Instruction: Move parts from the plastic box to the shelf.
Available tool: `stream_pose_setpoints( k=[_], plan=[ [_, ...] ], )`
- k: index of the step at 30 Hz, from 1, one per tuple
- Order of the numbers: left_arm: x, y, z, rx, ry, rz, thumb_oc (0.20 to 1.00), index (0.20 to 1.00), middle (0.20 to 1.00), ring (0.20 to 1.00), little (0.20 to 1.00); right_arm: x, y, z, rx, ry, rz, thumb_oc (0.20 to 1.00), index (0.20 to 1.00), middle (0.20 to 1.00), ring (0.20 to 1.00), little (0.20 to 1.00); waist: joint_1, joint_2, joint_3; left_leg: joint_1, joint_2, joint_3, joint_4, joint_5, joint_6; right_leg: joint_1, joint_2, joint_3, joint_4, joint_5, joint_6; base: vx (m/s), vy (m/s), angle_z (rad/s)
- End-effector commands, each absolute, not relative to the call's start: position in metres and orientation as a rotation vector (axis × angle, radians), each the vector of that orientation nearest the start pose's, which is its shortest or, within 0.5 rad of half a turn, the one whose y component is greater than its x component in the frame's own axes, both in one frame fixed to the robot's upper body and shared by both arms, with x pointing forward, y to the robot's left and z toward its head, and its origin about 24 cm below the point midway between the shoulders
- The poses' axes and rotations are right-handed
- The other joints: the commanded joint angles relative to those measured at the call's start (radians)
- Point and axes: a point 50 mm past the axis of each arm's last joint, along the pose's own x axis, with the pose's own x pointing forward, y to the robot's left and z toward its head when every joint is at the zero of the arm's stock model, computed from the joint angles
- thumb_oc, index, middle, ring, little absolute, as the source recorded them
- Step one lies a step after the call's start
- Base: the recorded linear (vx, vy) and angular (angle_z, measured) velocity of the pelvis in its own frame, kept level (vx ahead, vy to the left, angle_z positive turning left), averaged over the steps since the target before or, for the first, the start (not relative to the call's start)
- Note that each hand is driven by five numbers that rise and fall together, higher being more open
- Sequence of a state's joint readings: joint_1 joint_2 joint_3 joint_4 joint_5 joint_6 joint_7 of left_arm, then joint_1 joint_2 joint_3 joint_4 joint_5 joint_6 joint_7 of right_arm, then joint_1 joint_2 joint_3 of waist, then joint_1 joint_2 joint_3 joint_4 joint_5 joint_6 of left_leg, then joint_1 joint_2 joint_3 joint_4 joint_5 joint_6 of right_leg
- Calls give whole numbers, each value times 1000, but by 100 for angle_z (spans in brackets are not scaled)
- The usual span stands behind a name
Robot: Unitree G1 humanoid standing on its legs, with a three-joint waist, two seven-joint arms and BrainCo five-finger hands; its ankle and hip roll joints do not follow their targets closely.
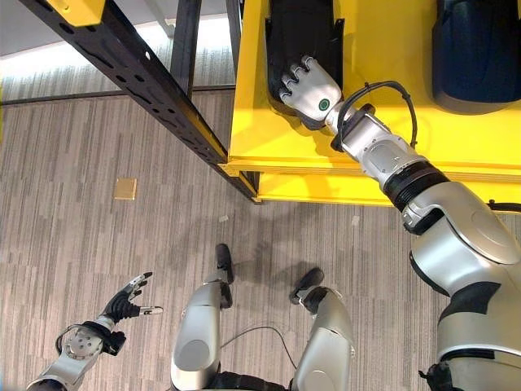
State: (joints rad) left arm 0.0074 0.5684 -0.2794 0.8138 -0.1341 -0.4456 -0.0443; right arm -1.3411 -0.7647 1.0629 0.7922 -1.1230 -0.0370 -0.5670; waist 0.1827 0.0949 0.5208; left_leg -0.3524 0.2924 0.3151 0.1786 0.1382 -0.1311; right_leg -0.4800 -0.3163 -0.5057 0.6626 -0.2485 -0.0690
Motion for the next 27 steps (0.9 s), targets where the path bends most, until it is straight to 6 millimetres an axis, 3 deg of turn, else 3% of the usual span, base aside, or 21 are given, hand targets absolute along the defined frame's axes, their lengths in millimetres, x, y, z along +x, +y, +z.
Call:
stream_pose_setpoints(
  k=[1, 13, 17, 20, 22, 25, 26, 27],
  plan=[
    [180, 286, -67, 521, 468, -157, 1000, 1000, 1000, 1000, 1000, 398, -171, 282, -2377, -995, -264, 1000, 1000, 1000, 1000, 1000, 25, -11, -7, 4, 86, 17, 53, -64, -37, -27, -44, 86, 35, 1, 167, 0, 0, 0],
    [176, 284, -70, 516, 478, -157, 1000, 1000, 1000, 1000, 1000, 395, -170, 282, -2308, -1039, -287, 1000, 1000, 1000, 1000, 1000, 23, -16, -17, 20, 80, 19, 50, -69, -33, -9, -35, 87, 29, -4, 166, 0, 0, 0],
    [172, 281, -74, 509, 480, -158, 1000, 1000, 1000, 1000, 1000, 392, -174, 282, -2069, -1067, -350, 1000, 1000, 1000, 1000, 1000, 20, -16, -22, 30, 77, 19, 45, -70, -30, 1, -29, 90, 25, -7, 165, 1, 9, 0],
    [165, 275, -81, 486, 488, -142, 1000, 1000, 1000, 1000, 1000, 383, -174, 283, -1682, -1156, -447, 1000, 1000, 1000, 1000, 1000, 5, -17, -30, 50, 74, 25, 35, -72, -29, 18, -20, 95, 14, -9, 166, 15, 67, 0],
    [163, 274, -82, 477, 490, -136, 1000, 1000, 1000, 1000, 1000, 379, -173, 281, -1584, -1188, -466, 1000, 1000, 1000, 1000, 1000, 0, -17, -32, 58, 73, 28, 29, -72, -28, 25, -19, 95, 9, -9, 167, 13, 64, -1],
    [152, 265, -92, 445, 514, -106, 1000, 1000, 1000, 1000, 1000, 362, -176, 274, -1269, -1243, -547, 1000, 1000, 1000, 1000, 1000, -28, -19, -45, 97, 69, 43, 6, -71, -25, 61, -12, 102, -22, -7, 171, 40, 119, -9],
    [150, 265, -93, 442, 519, -101, 1000, 1000, 1000, 1000, 1000, 360, -178, 273, -1239, -1235, -565, 1000, 1000, 1000, 1000, 1000, -29, -22, -47, 104, 69, 46, 3, -71, -25, 67, -12, 103, -27, -6, 172, 70, 142, -24],
    [142, 261, -99, 418, 539, -71, 1000, 1000, 1000, 1000, 1000, 346, -183, 267, -1049, -1231, -605, 1000, 1000, 1000, 1000, 1000, -56, -27, -59, 131, 70, 57, -11, -71, -24, 95, -5, 110, -56, 0, 171, 76, 126, -26]
  ],
)
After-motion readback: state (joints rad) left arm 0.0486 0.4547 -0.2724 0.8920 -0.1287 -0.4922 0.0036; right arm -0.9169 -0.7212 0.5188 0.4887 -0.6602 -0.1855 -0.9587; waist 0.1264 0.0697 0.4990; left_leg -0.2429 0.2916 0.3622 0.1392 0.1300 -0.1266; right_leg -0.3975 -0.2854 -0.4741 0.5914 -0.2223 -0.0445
